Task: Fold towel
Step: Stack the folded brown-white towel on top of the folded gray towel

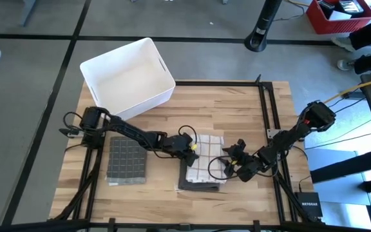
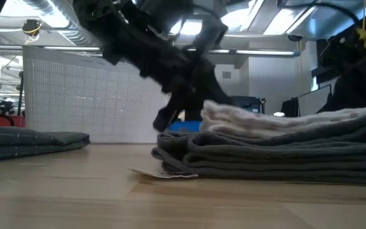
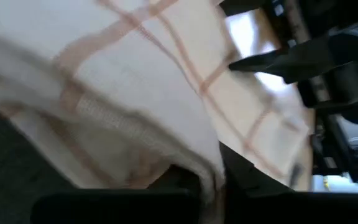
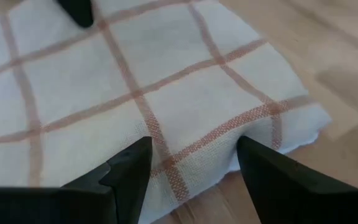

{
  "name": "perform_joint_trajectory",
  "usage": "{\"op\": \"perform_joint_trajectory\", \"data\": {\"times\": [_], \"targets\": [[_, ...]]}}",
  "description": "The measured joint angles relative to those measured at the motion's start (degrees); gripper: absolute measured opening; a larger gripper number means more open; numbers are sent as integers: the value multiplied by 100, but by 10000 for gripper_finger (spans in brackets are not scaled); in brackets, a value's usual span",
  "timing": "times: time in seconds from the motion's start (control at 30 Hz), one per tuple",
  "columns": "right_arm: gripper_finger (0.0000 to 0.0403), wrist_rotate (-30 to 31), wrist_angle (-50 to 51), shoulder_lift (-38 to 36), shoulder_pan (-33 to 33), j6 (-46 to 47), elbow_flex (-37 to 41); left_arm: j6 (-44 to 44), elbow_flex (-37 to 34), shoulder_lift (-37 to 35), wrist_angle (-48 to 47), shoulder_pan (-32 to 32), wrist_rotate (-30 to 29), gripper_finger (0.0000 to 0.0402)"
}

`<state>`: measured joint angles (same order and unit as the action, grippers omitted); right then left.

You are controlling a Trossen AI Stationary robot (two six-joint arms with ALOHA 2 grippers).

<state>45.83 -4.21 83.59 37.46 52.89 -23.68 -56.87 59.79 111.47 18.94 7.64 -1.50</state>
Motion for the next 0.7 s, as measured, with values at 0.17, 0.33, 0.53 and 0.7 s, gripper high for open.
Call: {"op": "perform_joint_trajectory", "data": {"times": [0.17, 0.33, 0.53, 0.7], "targets": [[239, -36, 454, -399, 6, -246, -231, -119, 4, -411, -52, 89, 9, 6], [239, -151, 761, -590, 6, -216, -263, -524, 2, -768, -352, 258, 79, 18], [239, -154, 761, -588, 4, -215, -267, -436, 2, -915, -649, 387, -223, 7], [239, -157, 752, -585, 4, -215, -267, -461, 0, -718, -991, 410, -585, 21]]}}
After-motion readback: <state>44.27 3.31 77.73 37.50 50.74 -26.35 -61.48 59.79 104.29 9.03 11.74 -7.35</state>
